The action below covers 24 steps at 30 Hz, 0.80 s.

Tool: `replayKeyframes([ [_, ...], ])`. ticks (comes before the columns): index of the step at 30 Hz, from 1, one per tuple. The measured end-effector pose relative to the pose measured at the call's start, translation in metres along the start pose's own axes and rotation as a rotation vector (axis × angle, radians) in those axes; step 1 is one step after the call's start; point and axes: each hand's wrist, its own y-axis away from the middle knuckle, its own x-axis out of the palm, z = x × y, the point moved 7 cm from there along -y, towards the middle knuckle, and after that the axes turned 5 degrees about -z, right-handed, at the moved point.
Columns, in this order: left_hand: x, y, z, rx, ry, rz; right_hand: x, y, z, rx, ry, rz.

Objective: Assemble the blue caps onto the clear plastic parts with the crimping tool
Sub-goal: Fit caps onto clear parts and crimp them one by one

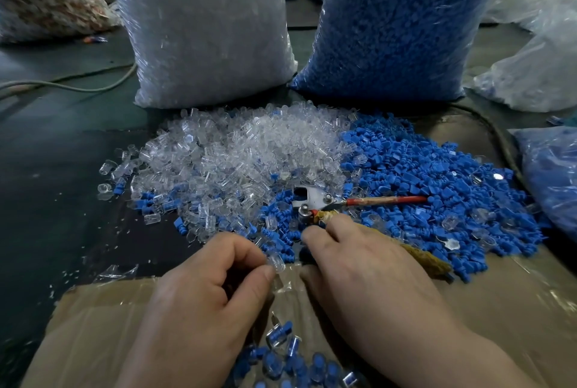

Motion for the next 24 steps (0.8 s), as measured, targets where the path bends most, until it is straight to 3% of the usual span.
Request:
replayKeyframes([
  [7, 0.002, 0.001, 0.002, 0.001, -0.018, 0.002, 0.011, -0.012, 0.005, -0.054, 0.095, 0.072],
  [15, 0.002, 0.000, 0.006, -0.003, 0.029, -0.019, 0.000, -0.005, 0.002, -0.050, 0.028, 0.004],
  [20, 0.000, 0.000, 0.011, -0.016, 0.085, -0.058, -0.008, -0.003, -0.004, 0.038, -0.224, -0.105],
  [24, 0.004, -0.003, 0.027, -0.109, 0.308, -0.035, -0.011, -0.003, -0.011, 0.152, -0.429, -0.117],
])
